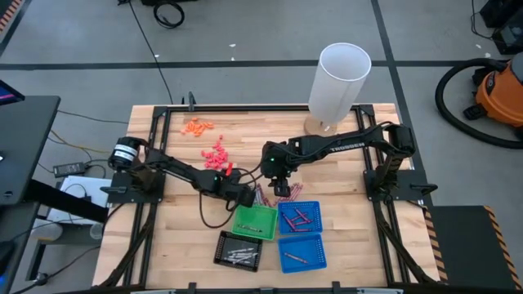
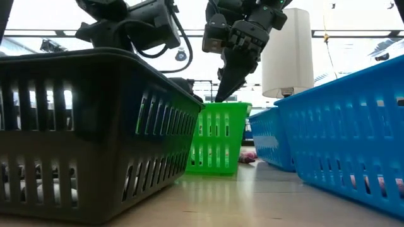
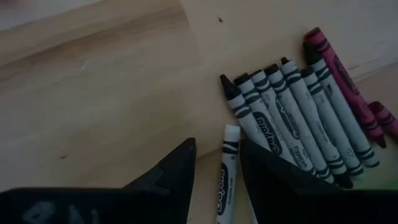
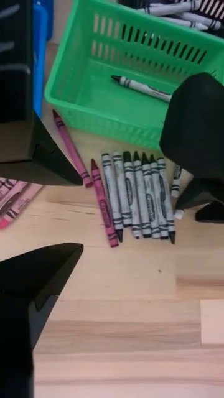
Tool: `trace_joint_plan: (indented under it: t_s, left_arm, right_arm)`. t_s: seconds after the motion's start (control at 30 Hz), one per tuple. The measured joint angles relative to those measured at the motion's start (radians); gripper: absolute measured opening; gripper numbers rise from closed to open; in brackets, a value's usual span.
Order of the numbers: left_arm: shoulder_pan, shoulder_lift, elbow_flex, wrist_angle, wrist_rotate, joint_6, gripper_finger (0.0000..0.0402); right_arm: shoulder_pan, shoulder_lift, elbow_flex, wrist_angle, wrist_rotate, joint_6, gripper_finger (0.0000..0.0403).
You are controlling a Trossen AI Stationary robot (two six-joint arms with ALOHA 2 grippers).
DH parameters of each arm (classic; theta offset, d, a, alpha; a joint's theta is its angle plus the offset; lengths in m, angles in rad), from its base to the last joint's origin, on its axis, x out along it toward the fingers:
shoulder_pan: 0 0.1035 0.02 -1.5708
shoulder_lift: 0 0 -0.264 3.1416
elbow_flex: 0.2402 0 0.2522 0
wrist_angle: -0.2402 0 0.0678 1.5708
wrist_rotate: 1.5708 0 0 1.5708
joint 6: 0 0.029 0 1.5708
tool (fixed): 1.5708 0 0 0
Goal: Sort crayons
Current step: Put the white crayon into the black bin
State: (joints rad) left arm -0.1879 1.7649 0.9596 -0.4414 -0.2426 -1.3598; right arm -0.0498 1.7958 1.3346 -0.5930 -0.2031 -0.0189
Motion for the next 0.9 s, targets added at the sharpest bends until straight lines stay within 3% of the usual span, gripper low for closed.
trace_joint_plan:
  t_s: [0.27,0.67,0.9]
  left_arm:
    - [0.0,-0.001,0.0,-0.035,0.035,0.089,0.0123]
    - [0.029,-0.002,-0.003,-0.021,0.045,0.123,0.0011]
    - [0.027,-0.044,-0.009,-0.032,0.014,0.122,0.001]
  right_arm:
    - [-0.012,-0.021,0.0,-0.017,0.0,-0.015,0.0168]
    - [-0.013,-0.061,0.0,-0.039,0.026,-0.046,0.0168]
    - [-0.038,-0.073,0.0,-0.094,0.026,-0.056,0.0168]
